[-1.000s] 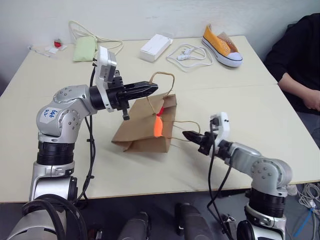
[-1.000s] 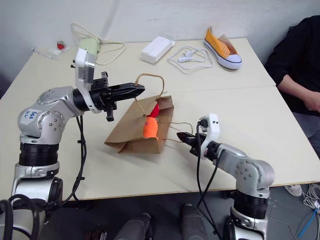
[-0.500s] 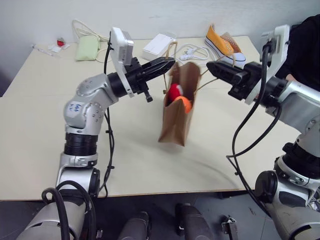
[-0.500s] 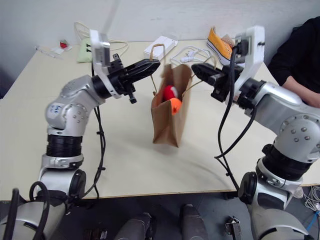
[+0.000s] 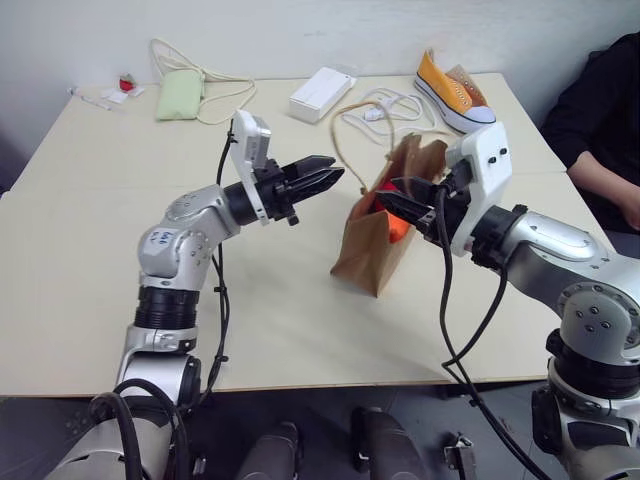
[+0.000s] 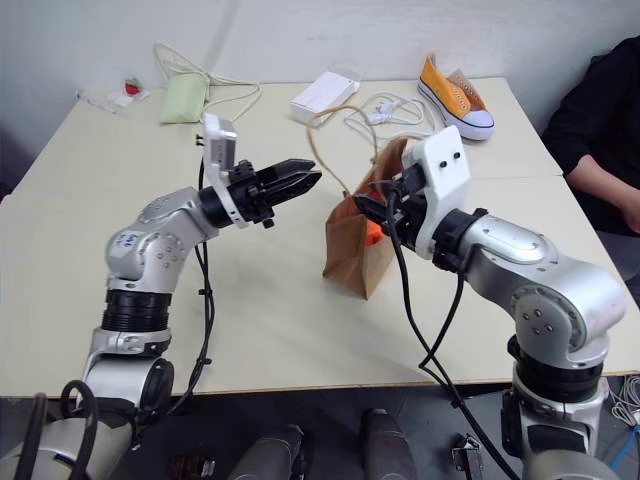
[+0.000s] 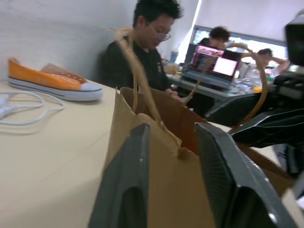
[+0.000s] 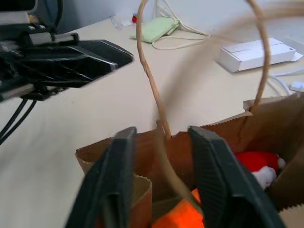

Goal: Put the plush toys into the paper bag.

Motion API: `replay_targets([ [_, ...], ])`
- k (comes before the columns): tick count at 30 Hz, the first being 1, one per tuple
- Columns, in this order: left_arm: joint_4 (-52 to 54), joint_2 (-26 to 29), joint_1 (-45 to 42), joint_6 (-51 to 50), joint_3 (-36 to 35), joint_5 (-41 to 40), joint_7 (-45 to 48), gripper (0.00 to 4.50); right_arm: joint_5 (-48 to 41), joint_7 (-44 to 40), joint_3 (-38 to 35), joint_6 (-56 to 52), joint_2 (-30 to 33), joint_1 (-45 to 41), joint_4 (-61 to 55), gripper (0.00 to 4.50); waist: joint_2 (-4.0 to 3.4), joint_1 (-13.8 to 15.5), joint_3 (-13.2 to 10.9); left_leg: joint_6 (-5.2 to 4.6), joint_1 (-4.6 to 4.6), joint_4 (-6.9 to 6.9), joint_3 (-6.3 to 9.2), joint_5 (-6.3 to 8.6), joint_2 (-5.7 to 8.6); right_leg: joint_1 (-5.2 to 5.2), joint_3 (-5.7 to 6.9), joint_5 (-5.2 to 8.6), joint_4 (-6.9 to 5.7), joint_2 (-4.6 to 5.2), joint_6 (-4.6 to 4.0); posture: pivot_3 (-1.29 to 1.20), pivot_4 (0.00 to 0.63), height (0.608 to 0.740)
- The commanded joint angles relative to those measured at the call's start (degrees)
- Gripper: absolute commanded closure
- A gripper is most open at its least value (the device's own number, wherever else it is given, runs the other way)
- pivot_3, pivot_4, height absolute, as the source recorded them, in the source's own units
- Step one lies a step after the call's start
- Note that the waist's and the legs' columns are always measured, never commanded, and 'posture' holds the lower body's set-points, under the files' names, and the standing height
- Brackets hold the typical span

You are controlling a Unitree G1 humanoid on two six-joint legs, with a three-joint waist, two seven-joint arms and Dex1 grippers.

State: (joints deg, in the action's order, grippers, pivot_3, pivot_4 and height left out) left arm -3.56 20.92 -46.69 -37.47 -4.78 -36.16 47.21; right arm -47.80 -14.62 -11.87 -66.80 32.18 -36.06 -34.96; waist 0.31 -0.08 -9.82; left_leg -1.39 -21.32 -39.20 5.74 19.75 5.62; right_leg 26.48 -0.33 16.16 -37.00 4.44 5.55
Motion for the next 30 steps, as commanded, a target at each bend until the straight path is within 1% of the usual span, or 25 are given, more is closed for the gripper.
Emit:
replay_targets([
  [1, 6.06, 2.60, 0.88, -3.68, -2.71, -4.58, 1.21, 1.68, -4.06, -2.44, -5.25, -0.45, 4.18, 1.29, -3.87, 1.44, 0.00, 0.08, 0.00, 0.00, 0.00, 0.01, 0.01, 0.00, 0.00, 0.00, 0.00, 0.00, 0.00, 0.00, 0.00, 0.00, 0.150, 0.740],
  [5, 8.90, 6.15, 3.40, -6.00, -3.59, -6.30, 2.51, 0.40, -5.59, -5.79, -7.52, -0.84, 11.13, 4.21, -5.37, 0.04, 0.00, 0.14, 0.00, -0.01, 0.04, 0.00, 0.00, 0.00, -0.01, -0.05, -0.01, 0.00, 0.10, 0.00, 0.00, 0.00, 0.150, 0.740],
  [6, 9.61, 7.31, 4.41, -6.37, -3.64, -6.54, 3.18, 0.06, -6.57, -7.25, -8.79, -0.95, 13.24, 5.41, -5.69, 0.00, 0.00, 0.17, 0.00, -0.01, 0.04, 0.01, 0.00, 0.00, -0.01, -0.05, -0.01, 0.00, 0.10, 0.00, 0.00, 0.00, 0.150, 0.740],
  [7, 10.60, 8.93, 6.12, -6.57, -3.26, -6.35, 4.43, 0.02, -9.06, -10.92, -12.17, -1.40, 16.58, 7.84, -6.38, 0.00, 0.00, 0.22, 0.00, -0.01, 0.04, 0.01, 0.00, 0.00, -0.01, -0.05, 0.00, 0.00, 0.12, 0.00, 0.00, 0.00, 0.150, 0.740],
  [9, 11.90, 10.74, 8.27, -6.23, -2.32, -5.74, 5.91, 0.02, -13.04, -15.92, -16.74, -1.57, 21.23, 11.60, -7.11, 0.00, 0.00, 0.38, 0.00, -0.01, 0.03, 0.08, 0.00, 0.01, -0.01, -0.05, 0.00, 0.00, 0.12, 0.00, 0.00, 0.00, 0.150, 0.740],
  [10, 12.25, 11.00, 9.43, -4.99, -0.90, -4.41, 6.33, 0.02, -14.55, -19.61, -19.59, -1.72, 23.90, 14.93, -7.93, 0.00, 0.00, 0.58, 0.00, -0.03, 0.02, 0.08, 0.00, 0.02, -0.03, -0.06, 0.01, 0.00, 0.11, -0.01, 0.00, 0.00, 0.150, 0.740],
  [12, 12.57, 10.30, 11.39, -1.40, 2.90, -1.19, 7.36, 0.02, -14.24, -25.92, -24.18, -1.52, 28.14, 22.62, -9.25, 0.00, 0.01, 1.58, 0.00, -0.06, 0.05, 0.06, 0.00, 0.03, -0.03, -0.13, 0.02, 0.00, 0.27, -0.01, 0.00, 0.00, 0.150, 0.740],
  [13, 12.65, 9.69, 11.96, 0.12, 4.62, -0.04, 8.01, 0.02, -12.48, -26.92, -24.48, -0.22, 29.10, 25.53, -9.57, 0.00, 0.01, 1.71, -0.01, -0.08, 0.11, 0.04, 0.00, 0.05, -0.04, -0.27, 0.05, 0.00, 0.48, -0.01, 0.00, 0.00, 0.150, 0.740],
  [14, 12.36, 8.95, 12.08, 1.39, 5.85, 0.96, 8.10, 0.02, -11.07, -26.23, -23.63, 1.12, 28.95, 26.89, -9.43, 0.00, 0.03, 1.84, -0.01, -0.10, 0.25, 0.03, 0.01, 0.06, -0.06, -0.47, 0.06, -0.02, 0.57, -0.02, 0.03, 0.00, 0.150, 0.740],
  [16, 10.76, 6.60, 11.41, 3.93, 8.05, 3.15, 7.40, 0.02, -7.56, -23.06, -19.62, 4.61, 26.66, 27.69, -8.66, 0.00, 0.04, 1.91, -0.02, -0.18, 0.41, 0.00, 0.03, 0.05, -0.06, -0.77, 0.07, -0.13, 0.80, -0.02, 0.09, 0.00, 0.150, 0.740],
  [17, 9.17, 5.12, 10.67, 5.68, 9.13, 4.71, 6.83, 0.00, -4.96, -20.50, -16.42, 6.44, 24.72, 27.12, -7.70, 0.36, 0.06, 1.90, -0.02, -0.25, 0.49, 0.01, 0.02, 0.02, -0.05, -0.92, 0.05, -0.29, 1.00, -0.03, 0.13, 0.00, 0.150, 0.740],
  [18, 7.95, 4.09, 10.07, 6.91, 9.79, 5.83, 6.55, 0.00, -3.03, -18.86, -14.16, 7.80, 23.48, 26.62, -6.93, 0.55, 0.14, 1.88, -0.03, -0.26, 0.61, 0.02, 0.00, 0.01, -0.04, -1.07, 0.03, -0.35, 1.08, -0.02, 0.14, 0.00, 0.150, 0.740],
  [19, 6.68, 3.09, 9.50, 7.99, 10.20, 6.74, 6.38, 0.00, -0.73, -17.05, -11.51, 9.06, 22.12, 25.92, -6.01, 0.90, 0.14, 1.87, -0.04, -0.26, 0.71, 0.02, -0.01, 0.01, -0.04, -1.18, 0.02, -0.36, 1.10, -0.02, 0.15, 0.00, 0.150, 0.740],
  [22, 2.19, 0.61, 8.28, 12.47, 11.90, 10.01, 6.67, 0.00, 9.43, -10.89, -0.18, 14.55, 16.38, 22.35, -1.58, 1.91, 0.14, 1.62, -0.04, -0.25, 0.74, 0.06, -0.04, -0.01, -0.03, -1.10, 0.00, -0.36, 1.04, -0.03, 0.15, 0.00, 0.150, 0.740],
  [24, 0.78, -0.40, 8.27, 14.44, 12.32, 11.18, 6.95, 0.00, 14.55, -8.98, 5.58, 17.47, 13.51, 20.54, 0.79, 2.62, 0.13, 1.42, -0.03, -0.21, 0.73, 0.14, -0.07, -0.02, -0.05, -1.00, 0.00, -0.33, 1.01, -0.06, 0.11, 0.00, 0.150, 0.740],
  [26, -0.11, -1.25, 8.16, 15.65, 12.23, 11.68, 6.84, 0.00, 17.78, -8.57, 8.68, 19.42, 12.01, 19.65, 1.97, 3.32, 0.13, 1.45, -0.04, -0.20, 0.67, 0.20, -0.07, -0.02, -0.09, -0.89, 0.02, -0.32, 1.01, -0.08, 0.07, 0.00, 0.150, 0.740],
  [29, -1.61, -2.59, 7.81, 16.37, 12.56, 12.53, 6.47, 0.00, 20.20, -8.56, 11.54, 20.91, 9.51, 18.79, 3.10, 4.38, 0.13, 1.50, -0.04, -0.19, 0.57, 0.18, -0.05, -0.01, -0.12, -0.82, 0.05, -0.31, 1.05, -0.10, 0.07, 0.00, 0.150, 0.740],
  [30, -1.78, -2.91, 7.90, 17.01, 13.02, 12.89, 6.97, 0.00, 20.75, -8.48, 12.33, 21.20, 8.57, 18.54, 3.37, 4.49, 0.13, 1.52, -0.04, -0.19, 0.55, 0.13, -0.05, -0.01, -0.11, -0.83, 0.05, -0.31, 1.05, -0.10, 0.07, 0.00, 0.150, 0.740],
])
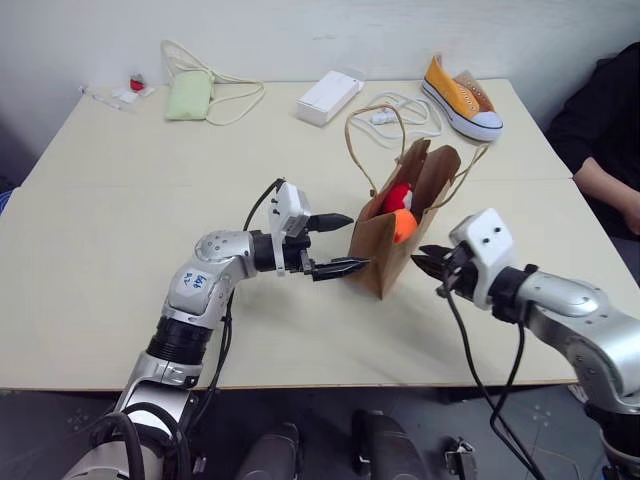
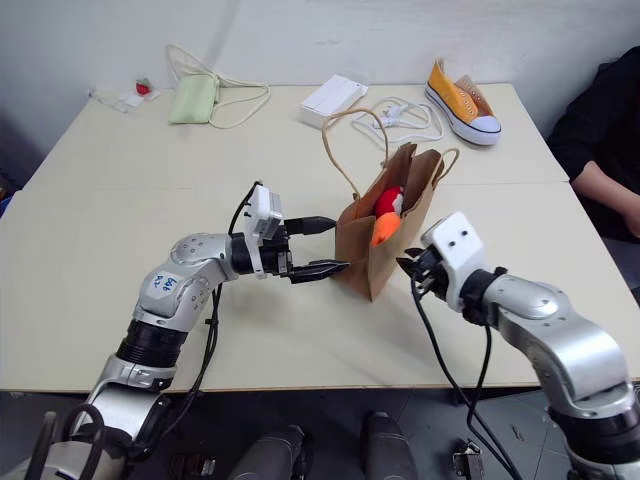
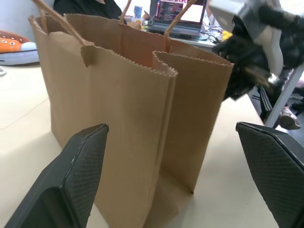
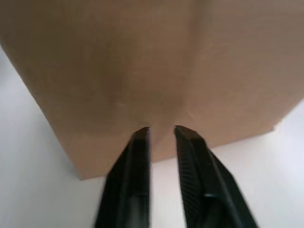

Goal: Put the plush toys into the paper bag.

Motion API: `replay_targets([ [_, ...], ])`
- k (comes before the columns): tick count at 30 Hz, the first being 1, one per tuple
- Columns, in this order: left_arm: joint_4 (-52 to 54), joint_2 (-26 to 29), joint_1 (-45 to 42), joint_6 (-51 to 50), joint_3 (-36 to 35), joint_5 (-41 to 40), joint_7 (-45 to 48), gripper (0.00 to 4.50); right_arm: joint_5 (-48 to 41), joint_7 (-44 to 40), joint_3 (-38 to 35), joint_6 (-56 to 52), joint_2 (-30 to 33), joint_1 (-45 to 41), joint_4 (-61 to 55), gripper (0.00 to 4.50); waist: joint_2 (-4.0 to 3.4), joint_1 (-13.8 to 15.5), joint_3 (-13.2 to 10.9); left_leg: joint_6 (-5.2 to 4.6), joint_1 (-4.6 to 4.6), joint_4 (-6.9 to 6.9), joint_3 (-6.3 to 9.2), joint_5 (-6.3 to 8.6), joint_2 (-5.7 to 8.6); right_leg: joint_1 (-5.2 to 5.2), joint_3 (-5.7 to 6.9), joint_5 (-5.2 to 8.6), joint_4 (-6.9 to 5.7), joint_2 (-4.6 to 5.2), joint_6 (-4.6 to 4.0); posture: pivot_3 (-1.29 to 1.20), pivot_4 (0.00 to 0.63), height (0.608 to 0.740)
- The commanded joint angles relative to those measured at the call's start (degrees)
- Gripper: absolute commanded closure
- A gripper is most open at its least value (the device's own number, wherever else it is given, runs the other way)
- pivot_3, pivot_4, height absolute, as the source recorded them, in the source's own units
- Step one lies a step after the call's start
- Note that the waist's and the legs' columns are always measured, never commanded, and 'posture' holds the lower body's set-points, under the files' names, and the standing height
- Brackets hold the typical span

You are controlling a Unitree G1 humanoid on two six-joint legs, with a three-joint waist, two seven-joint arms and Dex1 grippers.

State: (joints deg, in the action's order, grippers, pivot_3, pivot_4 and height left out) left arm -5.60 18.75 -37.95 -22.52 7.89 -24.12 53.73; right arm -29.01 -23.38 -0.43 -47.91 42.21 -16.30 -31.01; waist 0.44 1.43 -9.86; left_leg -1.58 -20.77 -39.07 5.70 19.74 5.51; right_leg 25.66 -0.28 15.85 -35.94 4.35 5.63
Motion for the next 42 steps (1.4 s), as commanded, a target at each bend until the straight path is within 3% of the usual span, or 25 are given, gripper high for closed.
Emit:
replay_targets([
  [1, 0.57, -1.39, -0.69, 2.68, 0.36, 0.17, 1.52, 0.00, 2.63, 0.45, 1.67, 2.53, -2.40, -1.49, -0.35, 4.49, 0.00, 0.12, 0.00, 0.00, -0.03, -0.03, 0.00, 0.00, 0.01, 0.00, 0.00, 0.00, 0.00, 0.00, 0.00, 0.00, 0.150, 0.740],
  [4, 1.15, -2.78, -1.78, 1.40, -0.34, -1.83, 2.70, 0.00, 4.10, 0.87, 3.62, 2.64, -5.04, -2.63, 0.37, 4.49, 0.00, 0.14, 0.00, -0.01, -0.02, -0.06, 0.06, 0.00, 0.02, -0.04, 0.04, 0.00, 0.00, 0.02, 0.00, 0.00, 0.150, 0.740],
  [14, -11.67, -7.02, -6.50, 8.09, 0.04, 6.78, -3.79, 0.00, 6.21, -0.05, 4.92, 2.33, -9.95, -4.71, 1.40, 4.49, 0.00, 0.12, 0.00, -0.01, 0.00, -0.05, 0.06, 0.00, 0.04, -0.04, 0.03, 0.00, -0.01, 0.00, 0.00, 0.00, 0.150, 0.740],
  [17, -14.48, -8.34, -7.62, 9.59, 0.46, 8.71, -4.81, 0.61, 6.37, -0.08, 4.35, 2.23, -10.33, -4.31, 1.01, 4.50, 0.00, 0.08, 0.00, -0.01, -0.01, -0.05, 0.06, 0.00, 0.05, -0.04, 0.03, 0.00, -0.01, 0.00, 0.00, 0.00, 0.150, 0.740],
  [27, -22.05, -10.69, -11.55, 11.62, -2.11, 6.97, -0.57, 3.85, 5.81, -0.45, -1.21, 2.74, -8.61, 1.79, -3.24, 4.50, 0.00, 0.21, 0.00, -0.01, -0.03, -0.04, 0.07, 0.01, 0.05, -0.03, 0.05, 0.00, -0.01, 0.01, 0.01, 0.00, 0.150, 0.740],
  [29, -23.71, -9.86, -13.28, 9.58, -3.03, 4.90, 3.91, 4.48, 4.40, -1.29, -5.49, 1.30, -6.73, 5.51, -5.99, 4.50, 0.00, 0.23, 0.00, -0.02, -0.06, -0.04, 0.08, 0.01, 0.06, -0.03, 0.06, 0.00, 0.01, 0.02, 0.01, 0.00, 0.150, 0.740],
  [32, -26.84, -7.42, -16.13, 10.63, -2.70, 4.64, 12.15, 4.48, -1.43, -5.77, -15.15, 0.79, -4.00, 11.46, -11.93, 4.50, -0.01, 0.26, -0.01, -0.03, -0.16, -0.05, 0.10, 0.01, 0.06, 0.03, 0.09, -0.01, -0.01, 0.01, 0.01, 0.00, 0.150, 0.740],
  [37, -36.09, -0.31, -23.30, 9.96, -1.65, 5.55, 30.48, 4.48, -10.76, -18.76, -40.64, 0.66, 2.72, 25.58, -14.37, 4.50, -0.01, 0.16, -0.01, -0.04, -0.28, -0.07, 0.12, 0.02, 0.03, 0.08, 0.15, -0.01, 0.00, -0.03, 0.02, 0.00, 0.150, 0.740],
  [40, -41.29, 1.64, -25.27, 16.63, -0.49, 8.48, 36.05, 4.48, -15.87, -28.56, -52.49, 0.82, 6.05, 32.48, -12.02, 4.50, -0.01, 0.15, -0.01, -0.09, -0.15, -0.05, 0.09, 0.05, 0.03, -0.09, 0.13, -0.03, 0.00, -0.04, 0.05, 0.00, 0.150, 0.740],
  [42, -44.70, 1.74, -26.10, 21.05, -0.28, 10.07, 36.39, 4.50, -16.45, -33.10, -56.46, 1.70, 8.43, 35.57, -10.05, 4.32, 0.03, 0.13, -0.03, -0.14, 0.02, -0.03, 0.04, 0.08, 0.03, -0.22, 0.07, -0.03, 0.07, -0.04, 0.05, 0.00, 0.150, 0.740],
])
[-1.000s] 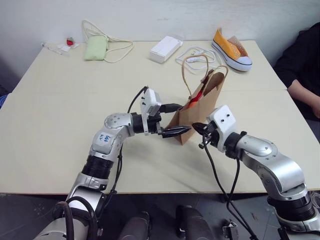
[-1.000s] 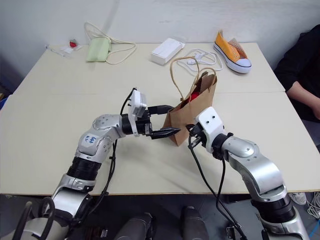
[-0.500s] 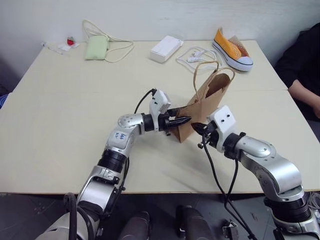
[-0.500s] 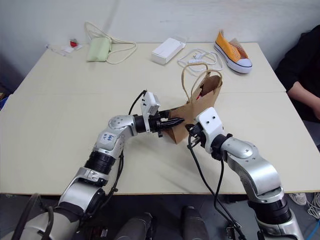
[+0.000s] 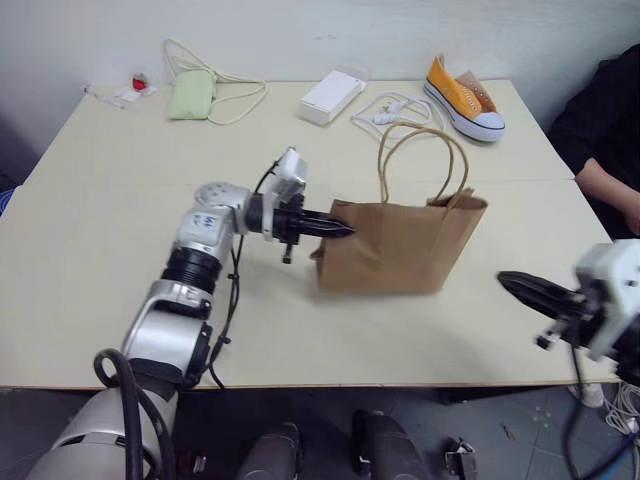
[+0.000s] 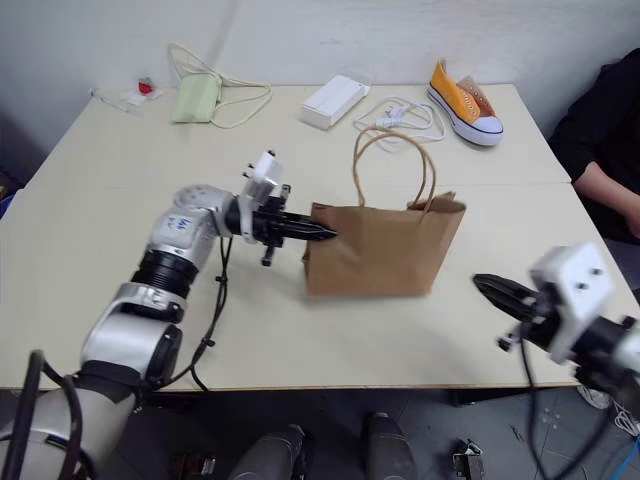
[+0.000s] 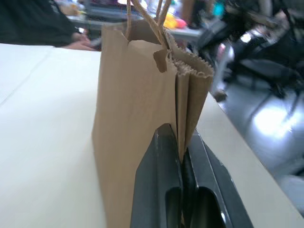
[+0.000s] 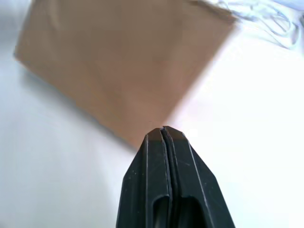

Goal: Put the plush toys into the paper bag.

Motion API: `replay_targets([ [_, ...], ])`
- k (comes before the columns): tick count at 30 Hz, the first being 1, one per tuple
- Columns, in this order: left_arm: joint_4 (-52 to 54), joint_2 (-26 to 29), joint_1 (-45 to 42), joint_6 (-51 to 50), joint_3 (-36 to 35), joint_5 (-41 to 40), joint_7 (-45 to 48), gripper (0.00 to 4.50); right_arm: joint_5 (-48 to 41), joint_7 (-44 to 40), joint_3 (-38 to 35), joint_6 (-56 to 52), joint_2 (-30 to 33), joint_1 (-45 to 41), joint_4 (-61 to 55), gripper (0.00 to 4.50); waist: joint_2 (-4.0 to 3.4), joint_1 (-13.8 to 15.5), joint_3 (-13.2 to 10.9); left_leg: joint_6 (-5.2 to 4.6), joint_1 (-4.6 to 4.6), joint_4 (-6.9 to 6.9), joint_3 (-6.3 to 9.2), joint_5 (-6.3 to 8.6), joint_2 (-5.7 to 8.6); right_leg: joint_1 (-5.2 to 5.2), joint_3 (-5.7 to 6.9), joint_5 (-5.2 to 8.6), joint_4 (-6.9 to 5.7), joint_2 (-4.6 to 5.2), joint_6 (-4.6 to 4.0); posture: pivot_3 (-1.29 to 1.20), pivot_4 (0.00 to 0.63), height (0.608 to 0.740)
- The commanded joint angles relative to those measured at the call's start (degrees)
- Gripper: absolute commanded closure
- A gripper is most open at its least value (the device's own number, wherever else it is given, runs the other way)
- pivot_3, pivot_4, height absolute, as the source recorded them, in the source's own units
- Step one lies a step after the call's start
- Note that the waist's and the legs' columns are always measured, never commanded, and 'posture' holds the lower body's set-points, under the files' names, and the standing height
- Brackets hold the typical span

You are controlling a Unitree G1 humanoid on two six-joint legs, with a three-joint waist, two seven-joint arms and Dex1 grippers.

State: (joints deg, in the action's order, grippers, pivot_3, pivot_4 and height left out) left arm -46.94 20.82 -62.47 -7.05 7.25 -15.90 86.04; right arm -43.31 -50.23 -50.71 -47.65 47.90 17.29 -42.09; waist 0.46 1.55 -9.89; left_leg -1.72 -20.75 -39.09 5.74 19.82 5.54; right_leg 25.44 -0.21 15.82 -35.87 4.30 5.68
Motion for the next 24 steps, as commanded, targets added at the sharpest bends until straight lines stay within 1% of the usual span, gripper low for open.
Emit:
replay_targets([
  [1, -4.97, -0.36, -1.86, 7.68, 0.47, 2.63, 3.77, 4.50, -1.52, -7.61, -6.87, 2.03, 3.81, 2.97, 1.91, 4.14, 0.02, 0.03, -0.01, -0.04, 0.04, 0.00, -0.02, 0.02, 0.00, -0.04, -0.05, 0.00, 0.02, 0.01, 0.00, 0.00, 0.150, 0.740],
  [3, -8.57, -0.08, -2.23, 11.31, 1.00, 4.63, 3.05, 4.50, -3.51, -8.78, -7.32, 1.62, 6.09, 1.60, 4.59, 3.61, 0.18, -0.08, -0.09, -0.08, 0.14, 0.00, -0.08, 0.05, -0.01, -0.11, -0.09, 0.00, 0.00, 0.00, 0.01, 0.00, 0.150, 0.740],
  [4, -9.86, 0.01, -2.39, 12.34, 1.03, 5.20, 3.18, 4.50, -4.89, -8.69, -7.20, 1.10, 6.83, 0.53, 5.57, 3.28, 0.20, -0.15, -0.10, -0.08, 0.16, -0.01, -0.08, 0.04, -0.02, -0.11, -0.10, 0.00, -0.01, -0.01, 0.01, 0.00, 0.150, 0.740],
  [6, -11.30, 0.38, -2.75, 12.46, 0.76, 5.90, 2.62, 4.05, -6.88, -9.83, -5.50, 1.08, 8.72, -1.77, 7.09, 2.48, 0.20, -0.09, -0.10, -0.07, 0.17, 0.00, -0.12, 0.04, -0.03, -0.10, -0.12, 0.00, -0.03, 0.01, 0.01, 0.00, 0.150, 0.740],
  [7, -11.66, 0.61, -2.94, 12.44, 0.52, 6.13, 2.60, 3.91, -7.36, -10.47, -4.75, 1.22, 9.36, -2.40, 7.28, 2.25, 0.20, -0.02, -0.10, -0.07, 0.17, -0.01, -0.12, 0.04, -0.03, -0.08, -0.12, 0.00, -0.03, 0.01, 0.01, 0.00, 0.150, 0.740],
  [9, -11.65, 1.53, -3.28, 11.93, -0.01, 6.46, 2.62, 3.30, -8.62, -11.27, -3.21, 1.29, 10.65, -4.08, 7.78, 1.53, 0.23, 0.02, -0.12, -0.05, 0.15, 0.01, -0.10, 0.04, -0.08, -0.07, -0.09, 0.00, -0.04, 0.00, 0.01, 0.00, 0.150, 0.740],
  [11, -9.35, 6.10, -4.20, 5.16, -1.00, 5.94, 3.97, 2.71, -9.09, -11.95, 0.22, 2.05, 13.10, -7.82, 10.24, 0.90, 0.33, -0.09, -0.20, -0.05, 0.09, 0.00, -0.10, 0.04, -0.08, -0.01, -0.09, 0.00, -0.04, 0.00, 0.01, 0.00, 0.150, 0.740],
  [12, -7.45, 8.89, -4.29, 1.08, -1.40, 5.10, 5.15, 2.36, -9.03, -12.56, 1.65, 2.39, 14.11, -9.34, 11.36, 0.50, 0.34, -0.44, -0.22, -0.04, 0.07, -0.03, -0.11, 0.04, -0.07, 0.02, -0.11, 0.00, -0.05, 0.00, 0.01, 0.00, 0.150, 0.740],
  [13, -4.89, 11.89, -3.85, -2.79, -1.61, 3.93, 5.93, 2.06, -9.01, -13.42, 2.77, 2.65, 15.02, -10.63, 12.39, 0.22, 0.36, -0.55, -0.23, -0.04, 0.02, -0.04, -0.14, 0.04, -0.07, 0.10, -0.13, 0.00, -0.14, -0.01, 0.01, 0.00, 0.150, 0.740],
  [14, -2.70, 13.75, -3.20, -5.31, -1.66, 3.02, 6.33, 1.77, -9.02, -14.04, 3.20, 2.71, 15.45, -11.18, 12.85, 0.00, 0.36, -0.65, -0.23, -0.04, 0.00, -0.01, -0.14, 0.04, -0.10, 0.12, -0.12, 0.00, -0.13, -0.02, 0.01, 0.00, 0.150, 0.740],
  [16, 8.40, 23.03, 1.03, -16.00, -1.25, -3.70, 6.46, 1.13, -9.86, -16.07, 4.97, 2.53, 17.99, -14.66, 16.41, 0.00, 0.34, -0.57, -0.23, 0.03, -0.02, 0.03, -0.06, 0.08, -0.21, 0.13, -0.08, 0.00, -0.16, -0.10, 0.00, 0.00, 0.150, 0.740],
  [17, 17.03, 29.99, 5.28, -23.03, -2.46, -9.28, 6.46, 1.04, -10.70, -16.98, 6.79, 2.40, 20.27, -18.53, 20.16, 0.00, 0.26, -0.29, -0.19, 0.05, -0.05, 0.01, -0.06, 0.10, -0.23, 0.16, -0.09, 0.00, -0.14, -0.12, 0.00, 0.00, 0.150, 0.740],
  [18, 24.68, 35.94, 9.51, -28.36, -4.60, -13.86, 6.46, 0.71, -11.45, -17.86, 8.65, 2.44, 22.34, -22.46, 23.90, 0.00, 0.17, 0.30, -0.14, 0.04, -0.10, 0.00, -0.01, 0.11, -0.22, 0.16, -0.05, 0.00, -0.11, -0.11, 0.00, 0.00, 0.150, 0.740],
  [19, 29.85, 39.55, 12.67, -31.89, -7.29, -16.47, 6.46, 0.71, -11.79, -18.65, 10.09, 2.52, 23.90, -25.33, 26.88, 0.00, -0.04, -1.04, -0.46, 0.00, -0.17, -0.10, 0.07, 0.12, -0.14, 0.12, 0.06, 0.00, -0.08, -0.01, 0.00, 0.00, 0.150, 0.740],
  [20, 34.19, 42.12, 15.50, -35.43, -10.56, -18.57, 6.18, 0.71, -11.77, -19.81, 11.78, 2.43, 25.14, -28.10, 29.66, 0.00, -0.02, -1.81, -0.47, -0.06, -0.44, -0.16, -0.13, 0.15, -0.14, 0.41, -0.20, -0.04, -0.11, 0.00, 0.06, 0.00, 0.150, 0.740],
  [21, 37.28, 43.77, 17.82, -37.92, -13.17, -20.91, 4.82, 0.71, -11.56, -20.94, 13.25, 2.54, 25.95, -30.05, 31.68, 0.00, -0.01, -1.70, -0.48, -0.07, -0.37, -0.07, -0.08, 0.16, -0.19, 0.38, -0.14, -0.03, -0.08, -0.01, 0.04, 0.00, 0.150, 0.740],
  [23, 42.09, 45.67, 21.64, -42.71, -17.98, -24.89, 0.76, 0.71, -10.20, -23.53, 15.99, 3.36, 26.81, -32.89, 35.39, 0.00, -0.04, -0.75, -0.46, -0.04, -0.41, -0.08, 0.04, 0.17, -0.23, 0.33, 0.03, 0.02, 0.02, -0.01, -0.04, 0.00, 0.150, 0.740],
  [24, 43.93, 45.93, 23.35, -42.97, -19.52, -25.42, -0.99, 0.71, -9.24, -24.63, 17.02, 4.20, 26.84, -33.55, 36.67, 0.00, -0.04, -0.75, -0.46, -0.04, -0.37, -0.09, 0.12, 0.17, -0.23, 0.23, 0.12, 0.02, 0.09, 0.01, -0.04, 0.00, 0.150, 0.740],
])
